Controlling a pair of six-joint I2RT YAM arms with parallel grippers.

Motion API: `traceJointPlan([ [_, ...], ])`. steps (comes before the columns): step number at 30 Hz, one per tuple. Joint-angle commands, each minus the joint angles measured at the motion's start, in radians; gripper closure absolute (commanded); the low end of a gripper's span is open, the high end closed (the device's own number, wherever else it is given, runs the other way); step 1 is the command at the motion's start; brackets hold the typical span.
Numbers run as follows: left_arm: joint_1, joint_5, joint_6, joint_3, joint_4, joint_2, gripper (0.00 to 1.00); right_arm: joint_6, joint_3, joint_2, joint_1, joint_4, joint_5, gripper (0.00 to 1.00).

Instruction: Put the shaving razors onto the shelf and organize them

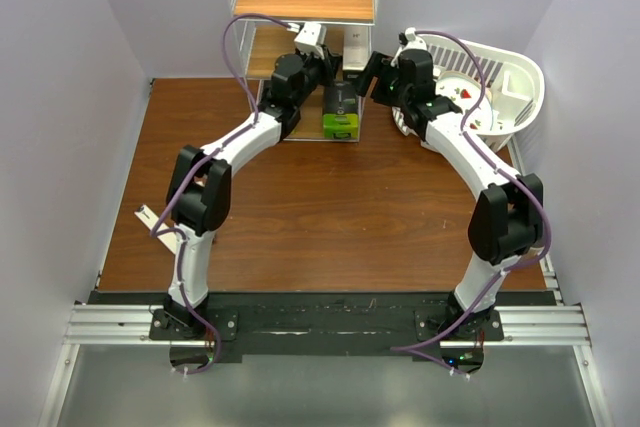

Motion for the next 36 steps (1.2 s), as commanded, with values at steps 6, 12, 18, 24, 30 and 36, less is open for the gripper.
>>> traceJointPlan([
  [6,0.005,-0.041,-0.001,0.053,0.037,0.004,0.83,-0.027,0.072,0.022,-0.013,0.056,0.042,0.24],
  [12,0.005,-0.046,0.001,0.038,0.030,-0.011,0.83,-0.022,0.058,0.019,-0.015,0.062,0.042,0.23],
  [18,0.005,-0.081,0.002,0.018,0.026,-0.026,0.81,-0.023,0.053,0.028,-0.016,0.076,0.046,0.22],
  [24,0.005,-0.090,0.004,-0.005,0.025,-0.049,0.80,-0.022,0.030,0.025,-0.016,0.079,0.031,0.22],
  [30,0.005,-0.195,0.036,-0.039,-0.015,-0.103,0.71,-0.011,-0.033,-0.013,-0.016,0.097,0.003,0.21],
  [36,-0.001,-0.085,0.169,-0.302,0.002,-0.304,0.54,-0.062,-0.097,-0.107,-0.018,0.065,-0.035,0.16],
])
